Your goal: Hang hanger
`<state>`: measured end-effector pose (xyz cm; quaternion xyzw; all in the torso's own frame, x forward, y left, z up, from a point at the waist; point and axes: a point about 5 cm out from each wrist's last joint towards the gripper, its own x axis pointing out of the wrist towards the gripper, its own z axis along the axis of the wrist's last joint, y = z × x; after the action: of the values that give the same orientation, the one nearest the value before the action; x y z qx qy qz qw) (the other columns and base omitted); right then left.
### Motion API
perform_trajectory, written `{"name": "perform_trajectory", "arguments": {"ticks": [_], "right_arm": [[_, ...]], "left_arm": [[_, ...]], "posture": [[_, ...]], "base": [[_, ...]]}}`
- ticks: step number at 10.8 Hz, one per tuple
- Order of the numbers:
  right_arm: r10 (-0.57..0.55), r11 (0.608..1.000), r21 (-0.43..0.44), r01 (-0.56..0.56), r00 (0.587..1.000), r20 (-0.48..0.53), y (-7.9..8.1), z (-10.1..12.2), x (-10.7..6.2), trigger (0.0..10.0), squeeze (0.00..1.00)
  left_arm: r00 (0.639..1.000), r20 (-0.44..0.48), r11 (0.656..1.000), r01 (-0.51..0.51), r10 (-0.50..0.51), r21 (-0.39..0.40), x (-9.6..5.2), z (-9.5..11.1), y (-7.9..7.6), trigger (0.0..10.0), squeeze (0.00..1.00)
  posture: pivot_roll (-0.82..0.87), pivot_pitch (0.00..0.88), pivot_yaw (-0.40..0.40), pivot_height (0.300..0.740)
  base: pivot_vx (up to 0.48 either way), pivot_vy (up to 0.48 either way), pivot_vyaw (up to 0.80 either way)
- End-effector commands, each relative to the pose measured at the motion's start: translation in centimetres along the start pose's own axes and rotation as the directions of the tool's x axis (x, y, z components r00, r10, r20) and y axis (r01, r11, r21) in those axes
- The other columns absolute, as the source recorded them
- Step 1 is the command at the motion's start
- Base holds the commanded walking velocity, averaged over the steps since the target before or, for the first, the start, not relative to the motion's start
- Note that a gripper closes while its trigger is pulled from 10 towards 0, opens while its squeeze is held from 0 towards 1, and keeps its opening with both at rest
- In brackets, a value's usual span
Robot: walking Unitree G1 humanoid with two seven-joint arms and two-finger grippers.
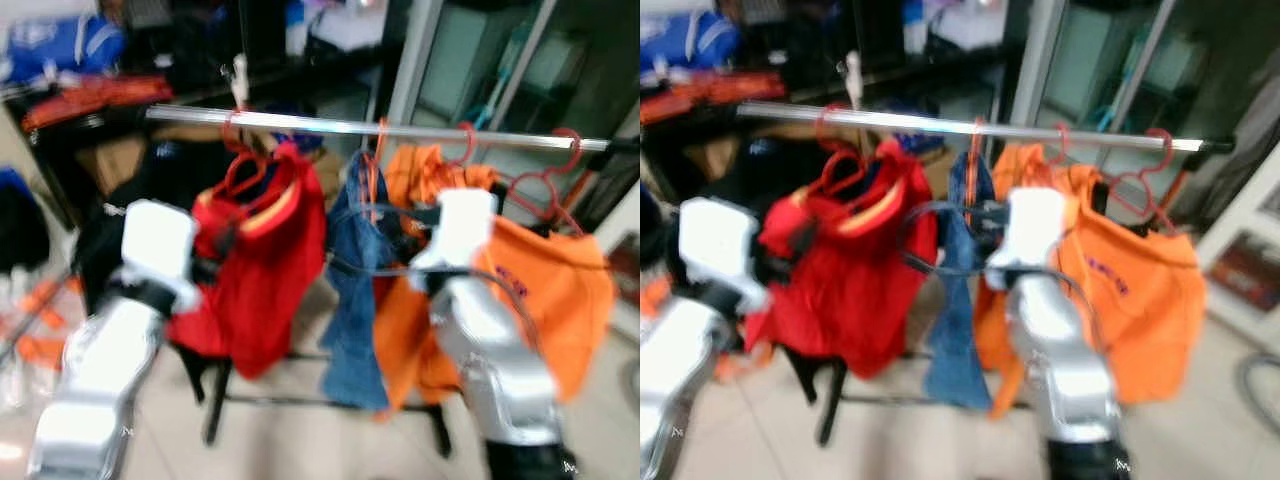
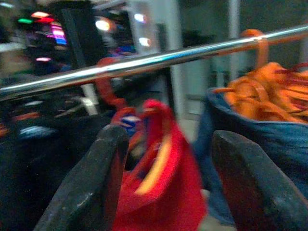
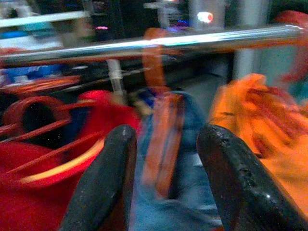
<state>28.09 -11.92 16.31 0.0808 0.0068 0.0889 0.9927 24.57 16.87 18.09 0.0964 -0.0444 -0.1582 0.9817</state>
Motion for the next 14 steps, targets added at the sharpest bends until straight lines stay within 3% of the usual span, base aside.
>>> {"name": "perform_trajectory", "arguments": {"ticks": [1,2,3,4,5,7,10,11,14], "right_arm": [[0.014,1.0,-0.001,-0.014,0.999,0.039,0.6,0.7,0.0,10.0,0.0],[0.031,1.0,0.001,-0.031,0.998,0.06,0.7,1.0,-0.1,10.0,1.0],[0.04,0.999,-0.013,-0.04,0.997,0.059,0.9,1.3,-0.1,10.0,1.0],[0.029,0.999,-0.039,-0.027,0.998,0.049,0.8,1.5,0.0,10.0,1.0],[0.015,0.997,-0.08,-0.012,0.999,0.04,0.6,1.9,0.2,10.0,1.0],[0.077,0.988,-0.14,-0.072,0.997,0.032,0.3,4.0,0.4,10.0,1.0],[0.07,0.988,-0.132,-0.079,0.995,-0.075,-0.2,4.0,1.5,10.0,1.0],[0.06,0.982,-0.167,-0.083,0.988,-0.14,-0.8,3.2,2.8,10.0,0.0],[0.043,0.98,-0.175,-0.091,0.965,-0.26,-0.9,2.1,5.3,10.0,0.0]], "left_arm": [[1.0,-0.003,1.0,-0.002,0.002,0.007,0.0,0.2,0.4,10.0,1.0],[1.0,-0.003,1.0,-0.003,0.003,0.008,0.0,0.2,0.4,10.0,1.0],[1.0,-0.005,1.0,0.006,-0.006,0.025,0.0,0.2,0.3,10.0,0.86],[1.0,-0.009,1.0,0.029,-0.029,0.001,0.0,0.2,0.1,10.0,0.18],[0.996,-0.004,0.995,0.09,-0.09,-0.03,-0.2,0.2,-0.5,10.0,0.0],[0.976,-0.004,0.976,0.217,-0.217,0.006,-1.0,0.3,-1.6,10.0,0.0],[0.96,-0.039,0.961,0.276,-0.276,-0.011,-1.1,-0.2,-1.3,10.0,0.0],[0.925,-0.082,0.928,0.371,-0.372,-0.029,-1.5,-0.8,-2.3,10.0,0.0],[0.905,-0.089,0.91,0.414,-0.415,-0.031,-1.7,-0.7,-2.8,10.0,0.0]], "posture": [[-0.03,0.0,-0.009,0.74],[-0.03,0.0,-0.012,0.74],[-0.03,0.0,-0.015,0.74],[-0.03,0.0,-0.016,0.74],[-0.03,0.0,-0.02,0.74],[-0.04,0.0,-0.025,0.74],[-0.04,0.0,-0.03,0.74],[-0.04,0.0,-0.032,0.74],[-0.03,0.0,-0.044,0.74]], "base": [[0.394,0.0,0.0],[0.371,0.0,0.0],[0.0,0.0,0.0],[0.0,0.0,0.0],[0.0,0.0,0.0],[0.0,0.0,0.0],[0.0,0.0,0.0],[0.0,0.0,0.0],[0.0,0.0,0.0]]}}
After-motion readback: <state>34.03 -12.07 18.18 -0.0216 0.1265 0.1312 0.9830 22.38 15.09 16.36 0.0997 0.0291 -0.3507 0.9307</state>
